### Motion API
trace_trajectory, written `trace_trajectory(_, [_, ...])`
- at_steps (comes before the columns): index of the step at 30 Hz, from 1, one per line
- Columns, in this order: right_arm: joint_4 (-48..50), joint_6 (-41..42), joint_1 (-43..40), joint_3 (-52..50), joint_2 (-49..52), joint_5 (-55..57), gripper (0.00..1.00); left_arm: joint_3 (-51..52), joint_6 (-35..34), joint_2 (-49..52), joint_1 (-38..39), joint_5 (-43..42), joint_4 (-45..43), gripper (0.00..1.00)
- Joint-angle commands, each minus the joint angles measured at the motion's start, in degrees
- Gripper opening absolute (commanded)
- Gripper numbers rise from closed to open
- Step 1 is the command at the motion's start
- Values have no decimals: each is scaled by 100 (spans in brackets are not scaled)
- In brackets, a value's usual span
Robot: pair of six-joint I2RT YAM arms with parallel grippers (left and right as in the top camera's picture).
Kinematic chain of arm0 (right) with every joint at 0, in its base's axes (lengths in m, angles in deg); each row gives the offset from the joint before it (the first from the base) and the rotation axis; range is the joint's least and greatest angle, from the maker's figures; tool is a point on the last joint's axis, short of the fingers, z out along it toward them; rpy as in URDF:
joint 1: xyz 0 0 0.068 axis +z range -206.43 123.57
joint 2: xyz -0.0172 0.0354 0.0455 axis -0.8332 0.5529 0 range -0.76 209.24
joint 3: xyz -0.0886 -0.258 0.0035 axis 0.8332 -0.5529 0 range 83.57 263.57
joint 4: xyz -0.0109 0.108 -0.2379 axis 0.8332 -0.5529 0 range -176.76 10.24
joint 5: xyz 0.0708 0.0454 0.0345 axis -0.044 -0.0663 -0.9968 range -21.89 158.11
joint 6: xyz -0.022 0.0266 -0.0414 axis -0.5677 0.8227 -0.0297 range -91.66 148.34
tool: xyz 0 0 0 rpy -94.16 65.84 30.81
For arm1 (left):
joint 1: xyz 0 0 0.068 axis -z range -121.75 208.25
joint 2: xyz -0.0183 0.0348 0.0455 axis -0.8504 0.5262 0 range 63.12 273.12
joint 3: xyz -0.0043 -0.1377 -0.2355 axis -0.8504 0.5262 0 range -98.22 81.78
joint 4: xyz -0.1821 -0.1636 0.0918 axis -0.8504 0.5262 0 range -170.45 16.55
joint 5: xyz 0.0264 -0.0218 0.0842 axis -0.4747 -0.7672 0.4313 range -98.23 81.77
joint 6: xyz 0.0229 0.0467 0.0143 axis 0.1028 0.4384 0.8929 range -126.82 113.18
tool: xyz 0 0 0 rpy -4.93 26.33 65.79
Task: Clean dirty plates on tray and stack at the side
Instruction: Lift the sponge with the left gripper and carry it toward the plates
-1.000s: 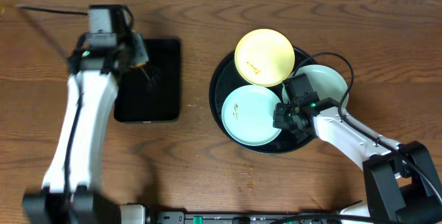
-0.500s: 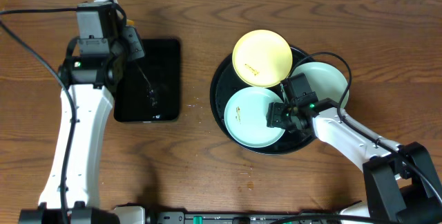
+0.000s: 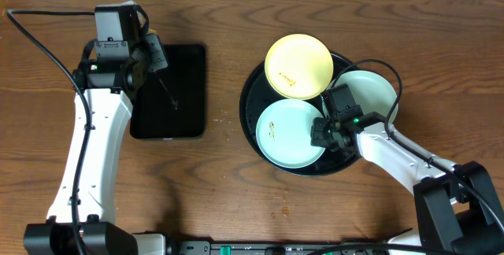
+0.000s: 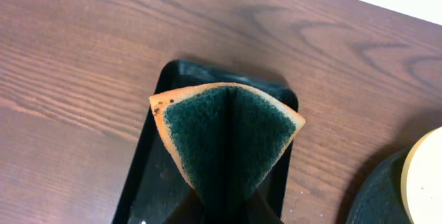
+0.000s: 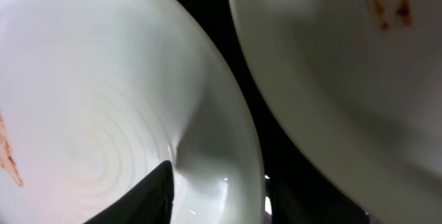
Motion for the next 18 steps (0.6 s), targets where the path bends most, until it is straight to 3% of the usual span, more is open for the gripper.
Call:
trace_trajectory(1, [-74, 35, -9, -153, 155, 50, 29, 13, -52, -42, -13, 31, 13, 7])
trace_trajectory(4, [-74, 35, -9, -153, 155, 52, 10, 13, -52, -42, -13, 31, 55, 7])
trace_trajectory(7, [-74, 35, -9, -153, 155, 52, 1, 13, -52, -42, -13, 31, 76, 8])
trace_trajectory(18, [-72, 35, -9, -151, 155, 52, 1, 24, -46, -42, -7, -590, 374, 7])
